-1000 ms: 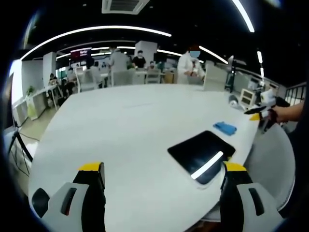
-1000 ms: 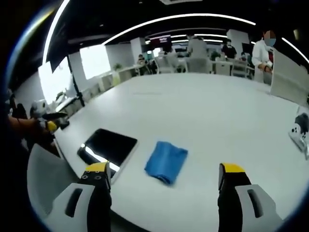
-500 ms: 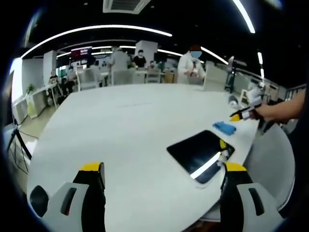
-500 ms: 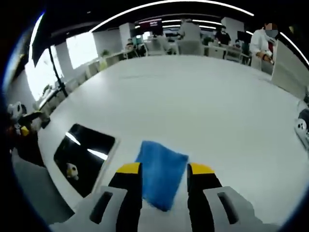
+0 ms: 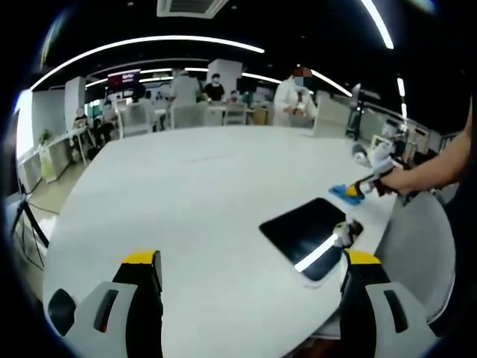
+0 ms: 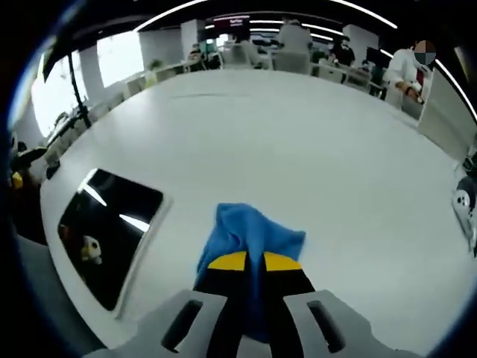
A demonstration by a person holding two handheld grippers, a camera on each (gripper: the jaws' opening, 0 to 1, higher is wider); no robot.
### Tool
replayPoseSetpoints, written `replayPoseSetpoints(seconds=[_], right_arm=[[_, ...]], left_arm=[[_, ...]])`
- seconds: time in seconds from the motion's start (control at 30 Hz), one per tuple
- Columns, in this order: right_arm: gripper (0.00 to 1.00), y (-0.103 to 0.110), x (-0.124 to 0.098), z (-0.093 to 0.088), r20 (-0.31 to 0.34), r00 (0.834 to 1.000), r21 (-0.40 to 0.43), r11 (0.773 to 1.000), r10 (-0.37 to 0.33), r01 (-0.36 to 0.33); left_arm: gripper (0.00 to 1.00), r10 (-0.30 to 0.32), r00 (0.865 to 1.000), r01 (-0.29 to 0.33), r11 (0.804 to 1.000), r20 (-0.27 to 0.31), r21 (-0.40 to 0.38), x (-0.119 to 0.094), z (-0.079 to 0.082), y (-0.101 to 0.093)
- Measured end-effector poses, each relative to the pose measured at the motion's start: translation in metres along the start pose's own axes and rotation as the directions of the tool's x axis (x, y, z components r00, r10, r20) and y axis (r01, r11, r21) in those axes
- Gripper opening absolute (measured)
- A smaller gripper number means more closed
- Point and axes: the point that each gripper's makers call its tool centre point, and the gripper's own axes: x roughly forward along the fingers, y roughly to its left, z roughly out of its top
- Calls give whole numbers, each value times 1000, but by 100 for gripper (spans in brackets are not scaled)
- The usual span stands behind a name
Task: Wipe the mirror surface with the cleaning cloth until all visible marks leave the cleaned area.
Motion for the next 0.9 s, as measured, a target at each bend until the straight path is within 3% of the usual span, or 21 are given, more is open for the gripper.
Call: replayPoseSetpoints(seconds=[0.2, 0.3, 0.63, 0.9], right_arm=[[0, -4, 1, 0, -26, 1000, 134, 991, 15, -11], [0, -1, -4, 4, -32, 999, 224, 974, 43, -35], [0, 8, -33, 39, 42, 996, 299, 950, 82, -91], [0, 27, -30, 57, 57, 990, 323, 936, 126, -137]], left_arm=[[100, -7, 1000, 7, 1000, -3, 5, 3, 0, -1], [100, -8, 1000, 7, 1000, 3, 5, 3, 1, -1], [100, -3, 1000, 3, 1000, -2, 0, 1, -4, -1], [100, -1, 1000, 1, 1000, -5, -3, 2, -7, -2]])
